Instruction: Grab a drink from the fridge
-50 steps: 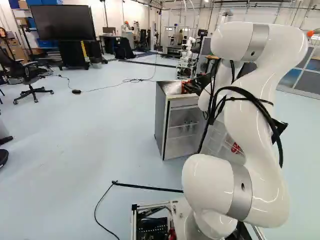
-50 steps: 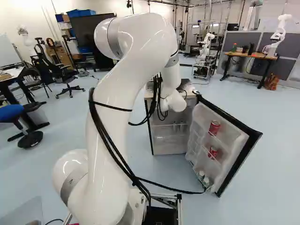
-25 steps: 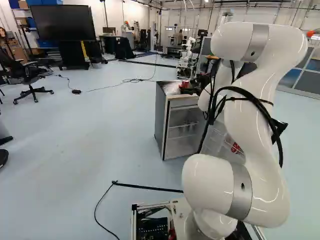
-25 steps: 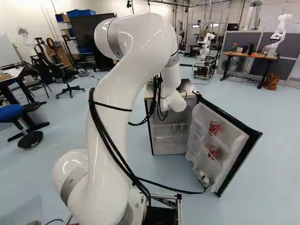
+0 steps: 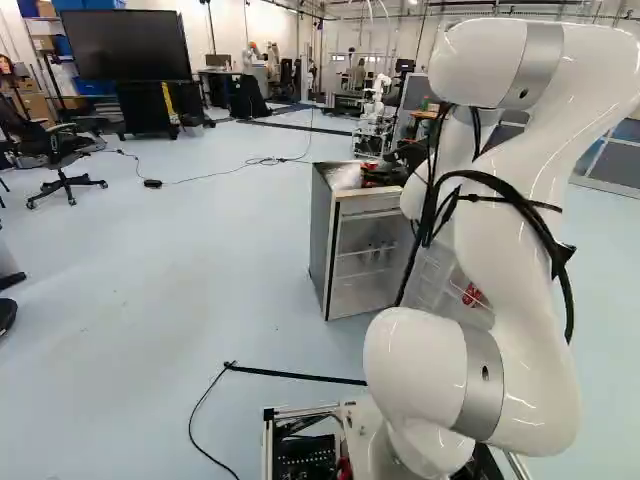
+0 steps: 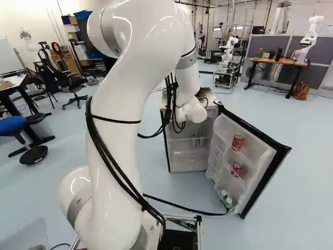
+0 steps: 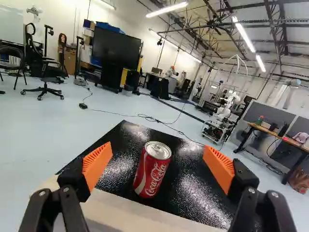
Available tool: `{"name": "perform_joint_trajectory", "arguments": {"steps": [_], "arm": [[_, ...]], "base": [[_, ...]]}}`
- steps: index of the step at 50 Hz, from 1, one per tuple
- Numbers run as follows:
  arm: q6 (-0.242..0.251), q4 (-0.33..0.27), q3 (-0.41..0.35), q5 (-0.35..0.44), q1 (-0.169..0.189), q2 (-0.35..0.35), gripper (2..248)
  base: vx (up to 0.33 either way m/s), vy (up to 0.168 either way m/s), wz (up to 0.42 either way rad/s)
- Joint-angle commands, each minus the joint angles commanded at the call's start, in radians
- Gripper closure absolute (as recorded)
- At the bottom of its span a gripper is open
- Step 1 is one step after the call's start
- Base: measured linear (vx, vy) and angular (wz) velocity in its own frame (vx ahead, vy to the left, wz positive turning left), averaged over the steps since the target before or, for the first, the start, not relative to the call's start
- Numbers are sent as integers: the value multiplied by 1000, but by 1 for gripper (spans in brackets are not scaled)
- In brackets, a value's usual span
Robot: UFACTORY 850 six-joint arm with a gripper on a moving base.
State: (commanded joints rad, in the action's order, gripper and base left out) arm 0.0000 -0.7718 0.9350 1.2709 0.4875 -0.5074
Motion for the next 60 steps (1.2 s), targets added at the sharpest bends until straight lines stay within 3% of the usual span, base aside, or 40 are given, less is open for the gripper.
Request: {"name": "perform_joint_trajectory", "arguments": {"steps": [12,26,60], "arm": [[0,45,-40,0,32,56,3],[0,146,-49,0,76,92,3],[0,483,51,-17,157,81,3]], "base": [[0,0,0],[0,0,0],[0,0,0]]}}
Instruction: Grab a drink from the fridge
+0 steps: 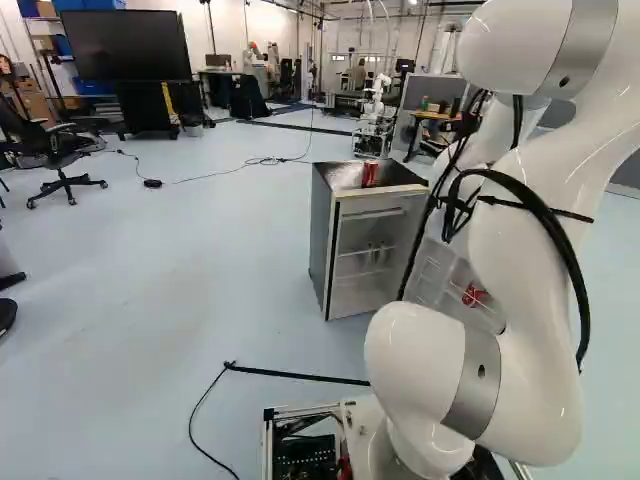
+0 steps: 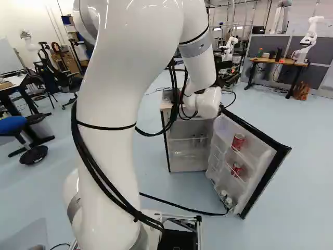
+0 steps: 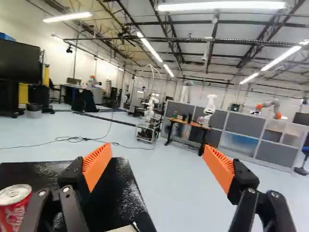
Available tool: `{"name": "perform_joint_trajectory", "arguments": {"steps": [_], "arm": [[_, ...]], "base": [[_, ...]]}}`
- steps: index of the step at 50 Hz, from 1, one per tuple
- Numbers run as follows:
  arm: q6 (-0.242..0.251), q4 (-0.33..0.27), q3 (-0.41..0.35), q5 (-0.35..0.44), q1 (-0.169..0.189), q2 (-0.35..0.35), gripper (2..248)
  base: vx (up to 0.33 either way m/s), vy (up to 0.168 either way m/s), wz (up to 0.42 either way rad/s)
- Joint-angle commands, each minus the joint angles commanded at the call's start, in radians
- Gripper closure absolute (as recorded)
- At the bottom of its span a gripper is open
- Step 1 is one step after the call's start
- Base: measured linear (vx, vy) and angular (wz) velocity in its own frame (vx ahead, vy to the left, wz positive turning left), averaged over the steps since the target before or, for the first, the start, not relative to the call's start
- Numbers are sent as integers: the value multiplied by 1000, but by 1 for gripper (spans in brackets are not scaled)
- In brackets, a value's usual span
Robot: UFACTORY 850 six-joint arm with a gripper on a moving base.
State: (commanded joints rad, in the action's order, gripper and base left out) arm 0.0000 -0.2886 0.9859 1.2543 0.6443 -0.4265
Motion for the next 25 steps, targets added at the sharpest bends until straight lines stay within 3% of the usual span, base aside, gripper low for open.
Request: {"name": "perform_joint_trajectory", "arguments": {"steps": [25], "arm": [[0,209,113,-166,51,-43,3]], "base": [[0,0,0]]}}
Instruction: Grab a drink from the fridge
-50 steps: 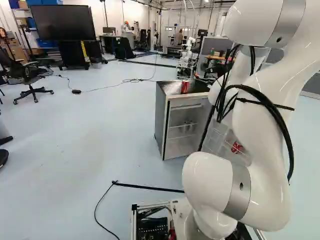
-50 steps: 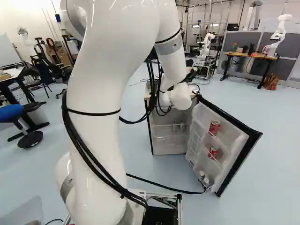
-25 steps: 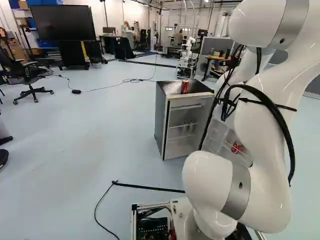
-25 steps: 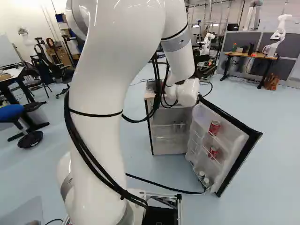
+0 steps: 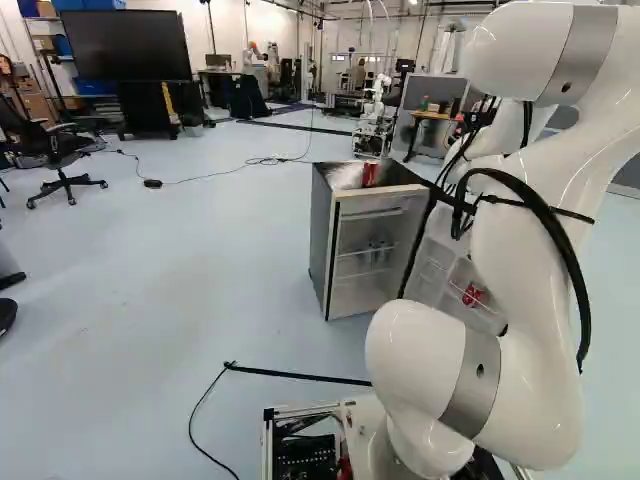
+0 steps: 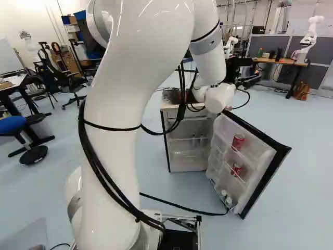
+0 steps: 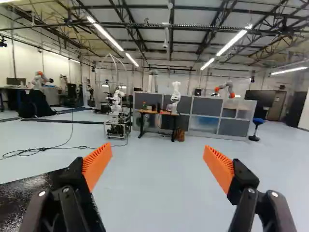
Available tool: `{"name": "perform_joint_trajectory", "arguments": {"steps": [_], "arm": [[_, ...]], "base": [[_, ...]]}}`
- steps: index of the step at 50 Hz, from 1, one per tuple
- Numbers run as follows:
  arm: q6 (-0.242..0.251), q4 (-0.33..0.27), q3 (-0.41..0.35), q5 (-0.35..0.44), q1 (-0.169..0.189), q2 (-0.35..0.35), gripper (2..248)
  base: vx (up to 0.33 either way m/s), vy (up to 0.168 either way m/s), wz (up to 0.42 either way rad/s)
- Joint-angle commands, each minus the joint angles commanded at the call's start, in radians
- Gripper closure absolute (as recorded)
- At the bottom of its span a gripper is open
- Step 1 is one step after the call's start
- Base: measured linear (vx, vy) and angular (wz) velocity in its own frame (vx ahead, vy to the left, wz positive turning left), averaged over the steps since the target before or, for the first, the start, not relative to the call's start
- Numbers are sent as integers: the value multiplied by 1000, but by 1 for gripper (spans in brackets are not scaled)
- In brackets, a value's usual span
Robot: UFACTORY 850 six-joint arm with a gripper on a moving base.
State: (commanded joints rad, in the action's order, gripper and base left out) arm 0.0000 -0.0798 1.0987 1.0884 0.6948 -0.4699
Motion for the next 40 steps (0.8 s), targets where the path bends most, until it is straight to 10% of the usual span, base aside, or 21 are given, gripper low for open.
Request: {"name": "perform_joint_trajectory", "arguments": {"steps": [40], "arm": [[0,171,207,-406,69,-93,3]], "base": [[0,0,0]]}}
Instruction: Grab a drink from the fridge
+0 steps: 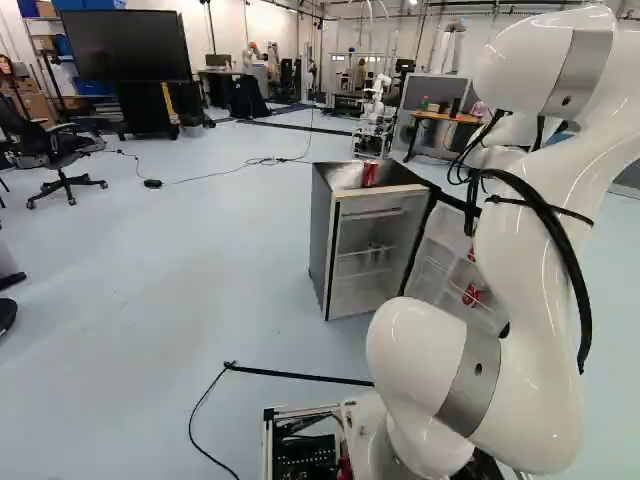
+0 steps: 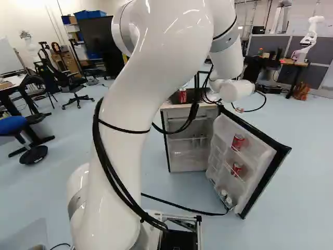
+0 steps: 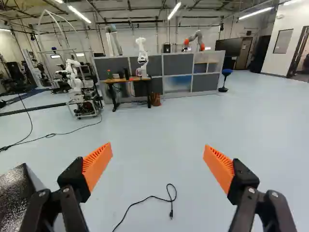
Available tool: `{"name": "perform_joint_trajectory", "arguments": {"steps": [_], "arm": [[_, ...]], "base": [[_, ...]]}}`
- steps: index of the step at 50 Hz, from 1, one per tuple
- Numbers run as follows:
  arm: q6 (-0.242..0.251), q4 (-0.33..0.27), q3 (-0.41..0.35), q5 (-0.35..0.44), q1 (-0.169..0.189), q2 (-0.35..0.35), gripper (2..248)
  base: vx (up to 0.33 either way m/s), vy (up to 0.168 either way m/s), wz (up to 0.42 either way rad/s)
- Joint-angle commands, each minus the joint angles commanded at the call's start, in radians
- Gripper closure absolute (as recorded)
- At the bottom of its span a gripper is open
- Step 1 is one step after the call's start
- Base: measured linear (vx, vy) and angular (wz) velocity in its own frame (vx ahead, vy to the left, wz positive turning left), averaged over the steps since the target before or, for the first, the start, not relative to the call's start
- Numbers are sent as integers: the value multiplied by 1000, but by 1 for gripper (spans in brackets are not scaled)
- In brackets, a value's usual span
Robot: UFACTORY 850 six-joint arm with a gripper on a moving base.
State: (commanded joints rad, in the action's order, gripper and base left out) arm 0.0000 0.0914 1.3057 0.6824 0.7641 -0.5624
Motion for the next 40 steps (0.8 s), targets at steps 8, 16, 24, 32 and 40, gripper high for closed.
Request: {"name": "perform_joint_trajectory", "arguments": {"steps": [8,16,24,32,40], "arm": [[0,1,48,-84,10,-23,3],[0,2,96,-170,18,-47,3],[0,2,130,-252,23,-59,3],[0,2,139,-336,24,-52,3],[0,2,140,-420,24,-40,3]], "base": [[0,0,0],[0,0,0],[0,0,0],[0,0,0],[0,0,0]]}}
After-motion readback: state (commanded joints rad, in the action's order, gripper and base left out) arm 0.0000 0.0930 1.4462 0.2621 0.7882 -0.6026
